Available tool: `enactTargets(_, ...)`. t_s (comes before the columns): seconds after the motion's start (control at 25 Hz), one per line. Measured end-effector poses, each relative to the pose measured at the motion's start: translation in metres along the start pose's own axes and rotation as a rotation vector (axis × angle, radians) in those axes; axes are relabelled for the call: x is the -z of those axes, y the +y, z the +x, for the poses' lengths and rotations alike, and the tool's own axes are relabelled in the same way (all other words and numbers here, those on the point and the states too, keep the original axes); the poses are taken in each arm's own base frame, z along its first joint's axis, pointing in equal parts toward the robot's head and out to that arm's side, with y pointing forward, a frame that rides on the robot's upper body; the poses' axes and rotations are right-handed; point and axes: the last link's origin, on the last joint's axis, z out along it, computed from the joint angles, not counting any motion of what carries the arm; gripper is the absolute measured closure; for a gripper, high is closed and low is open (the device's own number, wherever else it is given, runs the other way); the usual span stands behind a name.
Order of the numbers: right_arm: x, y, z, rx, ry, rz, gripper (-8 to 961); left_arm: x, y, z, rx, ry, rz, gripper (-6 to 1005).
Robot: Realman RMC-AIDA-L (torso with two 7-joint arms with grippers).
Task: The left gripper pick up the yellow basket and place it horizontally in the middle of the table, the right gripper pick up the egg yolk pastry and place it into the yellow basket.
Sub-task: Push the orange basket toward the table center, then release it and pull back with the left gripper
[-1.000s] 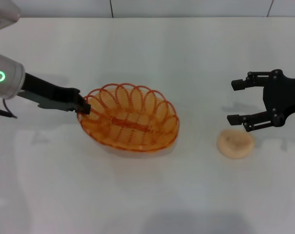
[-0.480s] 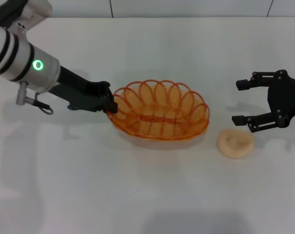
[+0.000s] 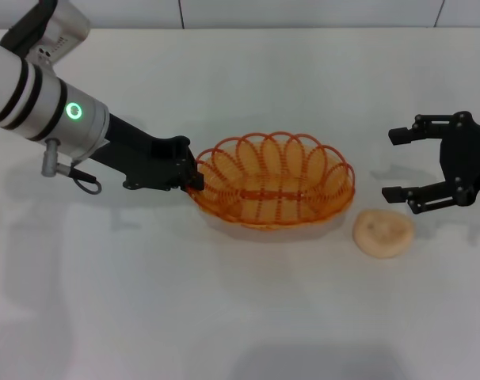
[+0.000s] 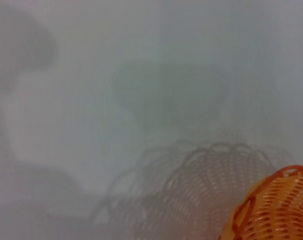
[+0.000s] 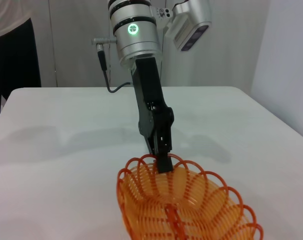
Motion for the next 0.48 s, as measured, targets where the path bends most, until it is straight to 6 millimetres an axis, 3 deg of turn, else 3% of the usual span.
enactTargets(0.32,0.000,0.000,0.000,0.002,0.003,-0.003,101,-0.002,-0.003,-0.004,0.027,-0.001,-0.024,868)
enactTargets(0.48,0.000,0.001,0.001,-0.006,0.004,-0.001,101,0.005,-0.010,-0.002,0.032,0.023,-0.020,731)
